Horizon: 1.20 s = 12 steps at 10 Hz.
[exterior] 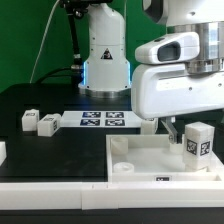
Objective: Assemble one leg
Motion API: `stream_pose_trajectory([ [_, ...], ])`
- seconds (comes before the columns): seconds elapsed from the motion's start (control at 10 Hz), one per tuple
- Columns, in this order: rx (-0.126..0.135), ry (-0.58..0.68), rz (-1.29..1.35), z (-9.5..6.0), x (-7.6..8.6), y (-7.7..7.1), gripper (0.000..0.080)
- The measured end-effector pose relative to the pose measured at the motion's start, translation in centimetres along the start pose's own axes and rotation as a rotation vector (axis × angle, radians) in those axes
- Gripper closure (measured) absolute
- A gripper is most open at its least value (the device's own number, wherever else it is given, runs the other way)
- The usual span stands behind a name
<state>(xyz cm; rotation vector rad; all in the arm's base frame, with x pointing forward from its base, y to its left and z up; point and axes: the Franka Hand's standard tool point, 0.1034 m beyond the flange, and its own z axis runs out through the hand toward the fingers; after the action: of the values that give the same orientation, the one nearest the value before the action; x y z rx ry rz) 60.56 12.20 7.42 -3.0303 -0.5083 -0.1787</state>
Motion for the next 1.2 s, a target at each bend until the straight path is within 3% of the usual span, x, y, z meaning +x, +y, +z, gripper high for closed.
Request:
stream_pose_trajectory([
  [0.1, -0.002, 0.0, -0.108, -0.01, -0.01, 0.11, 0.0151],
  [0.5, -0.001, 0.0, -0.102, -0.01, -0.01, 0.08, 0.0151],
  [0.7, 0.0, 0.0, -0.076, -0.01, -0.01, 0.09, 0.0427],
  [0.8, 0.001, 0.005, -0.027, -0.04, 0.07, 0.08, 0.0427],
  [0.9, -0.003, 0.013, 0.144, 0.0, 0.1, 0.13, 0.051],
  [1.2, -0.004, 0.015, 0.541, 0.06, 0.1, 0.33, 0.0509],
])
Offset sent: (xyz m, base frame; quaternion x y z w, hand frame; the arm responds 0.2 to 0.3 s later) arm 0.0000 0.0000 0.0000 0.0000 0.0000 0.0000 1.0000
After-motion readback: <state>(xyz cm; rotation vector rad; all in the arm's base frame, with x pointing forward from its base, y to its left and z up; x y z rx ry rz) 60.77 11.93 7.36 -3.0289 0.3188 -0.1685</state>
